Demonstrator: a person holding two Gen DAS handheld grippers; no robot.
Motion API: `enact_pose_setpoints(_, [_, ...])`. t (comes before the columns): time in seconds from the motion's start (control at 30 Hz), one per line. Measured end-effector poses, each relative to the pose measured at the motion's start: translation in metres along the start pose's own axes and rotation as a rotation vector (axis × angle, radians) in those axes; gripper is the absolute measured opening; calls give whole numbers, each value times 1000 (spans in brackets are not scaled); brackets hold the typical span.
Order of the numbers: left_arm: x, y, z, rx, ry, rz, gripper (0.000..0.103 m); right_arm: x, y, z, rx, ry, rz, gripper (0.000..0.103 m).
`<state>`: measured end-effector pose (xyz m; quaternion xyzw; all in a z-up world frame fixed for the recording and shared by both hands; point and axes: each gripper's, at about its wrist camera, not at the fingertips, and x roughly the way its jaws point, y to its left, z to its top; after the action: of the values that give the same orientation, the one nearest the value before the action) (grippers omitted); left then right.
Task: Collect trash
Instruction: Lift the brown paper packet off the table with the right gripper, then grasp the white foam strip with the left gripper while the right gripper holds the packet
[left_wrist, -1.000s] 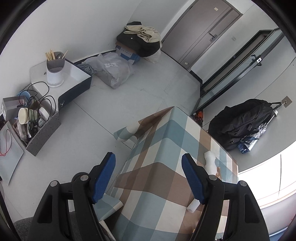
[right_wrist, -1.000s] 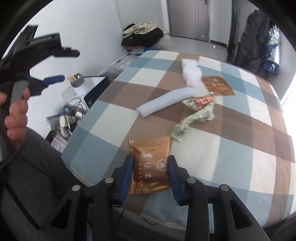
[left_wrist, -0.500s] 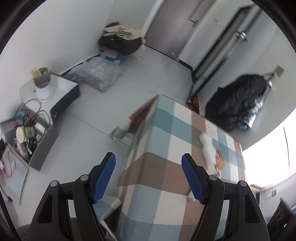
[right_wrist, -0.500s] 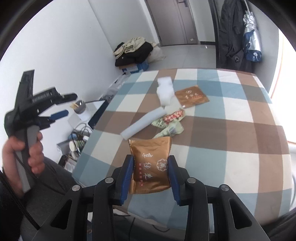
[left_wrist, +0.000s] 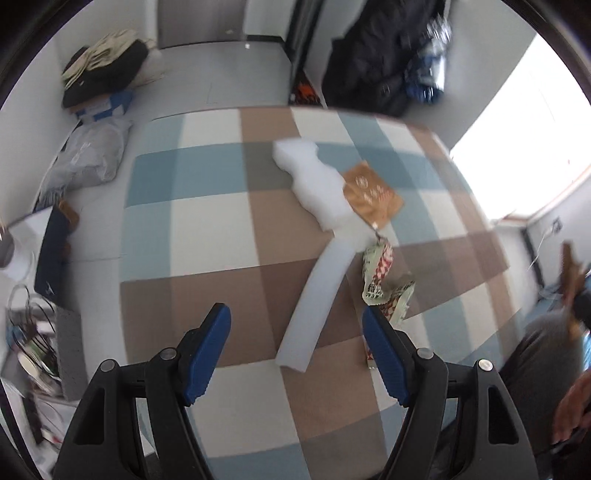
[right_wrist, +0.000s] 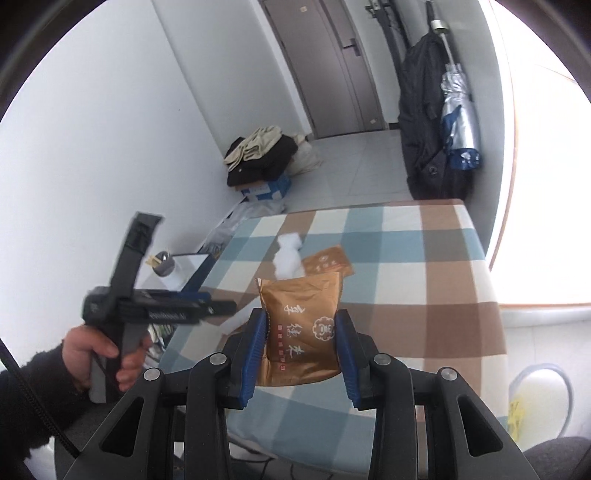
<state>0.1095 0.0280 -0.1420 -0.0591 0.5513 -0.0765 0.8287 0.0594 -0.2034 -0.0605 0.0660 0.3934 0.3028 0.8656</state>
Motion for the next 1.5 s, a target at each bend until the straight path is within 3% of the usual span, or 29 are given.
enact_pose_setpoints(0.23, [14, -15, 13, 139, 61, 91, 70, -10, -27, -1, 70, -32, 16, 36])
enact_pose_setpoints(0.37, [19, -15, 9, 183, 116, 88, 49, -15, -39, -4, 116, -40, 33, 36])
enact_pose_setpoints(0.53, [18, -20, 8, 236, 133, 106, 38, -16, -45, -4, 130, -54, 51, 37])
enact_pose_setpoints(0.6, [19, -22, 12, 236, 147, 71, 13, -15, -46, -3, 134, -47, 48, 37])
enact_pose_setpoints(0.63, [18, -22, 13, 230, 152, 54, 13, -14, -47, -3, 137, -44, 50, 37])
enact_pose_setpoints(0.7, [15, -23, 13, 221, 131, 61, 8, -14, -48, -3, 147, -43, 49, 37])
enact_pose_setpoints(0.97, [-13, -10, 0, 95, -21, 69, 7, -16, -38, -9, 120, -52, 47, 36])
enact_pose_setpoints(1.13, [-31, -1, -7, 4, -57, 20, 7, -14, -29, -11, 88, -40, 19, 36])
enact_pose_setpoints(1.23, [-48, -2, -14, -11, -118, 3, 7, -10, -24, -11, 64, -17, -1, 36])
enact_pose_setpoints(1.37, [-71, -6, -24, -46, -187, -79, 7, -14, -20, -12, 70, -22, 10, 36])
enact_pose_setpoints(1.5, [-91, -24, -32, -6, -250, -91, 7, -25, -17, -11, 79, -43, 28, 36])
